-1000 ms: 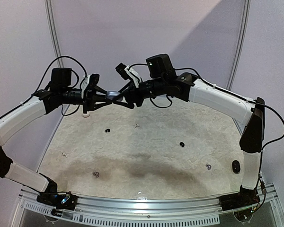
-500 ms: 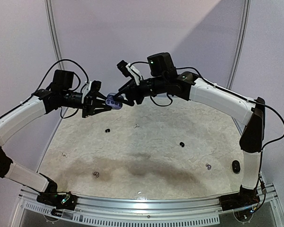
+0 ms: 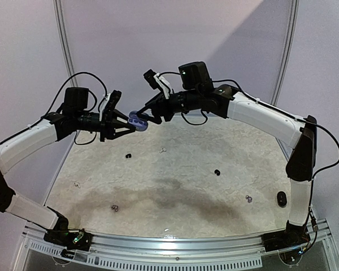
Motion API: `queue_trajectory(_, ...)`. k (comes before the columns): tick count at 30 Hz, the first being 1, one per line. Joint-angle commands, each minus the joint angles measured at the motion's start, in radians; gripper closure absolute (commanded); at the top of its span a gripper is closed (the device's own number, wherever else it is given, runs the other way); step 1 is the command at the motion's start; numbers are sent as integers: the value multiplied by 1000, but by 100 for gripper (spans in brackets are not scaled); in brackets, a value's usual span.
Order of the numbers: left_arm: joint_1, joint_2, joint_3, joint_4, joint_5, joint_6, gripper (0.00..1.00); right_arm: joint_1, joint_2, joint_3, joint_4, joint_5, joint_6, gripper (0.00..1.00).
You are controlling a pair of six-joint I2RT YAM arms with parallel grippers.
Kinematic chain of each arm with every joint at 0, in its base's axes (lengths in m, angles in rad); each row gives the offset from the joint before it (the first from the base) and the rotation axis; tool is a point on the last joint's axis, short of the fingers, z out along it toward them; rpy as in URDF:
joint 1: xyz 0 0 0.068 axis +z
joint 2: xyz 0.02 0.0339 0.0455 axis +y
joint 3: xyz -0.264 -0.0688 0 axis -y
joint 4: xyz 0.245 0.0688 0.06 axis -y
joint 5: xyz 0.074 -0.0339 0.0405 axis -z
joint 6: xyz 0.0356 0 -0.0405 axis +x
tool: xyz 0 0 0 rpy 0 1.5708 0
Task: Insert the wireless bluetooth earbuds into the charging case
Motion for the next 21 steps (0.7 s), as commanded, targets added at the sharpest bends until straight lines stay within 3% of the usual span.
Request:
queue_trajectory(1,-5,-1,-40,102,26,-147,100,-15,24,28,-2,-34,37,29)
queue_trajectory(7,-3,1,-92,212,27,-260,100,-23,25,54,7,-51,74,24)
queue_trajectory(14,-1,2,-135,339,11,-334,100,-84,-16,51,52,-9,246,24)
queue_trajectory(17,-1,1,-151,384,3,-360,100,-123,-56,36,-63,146,320,27)
queue_trajectory(21,-1,-6,-171,424,-10,-363,100,-187,-126,-67,-369,465,424,31)
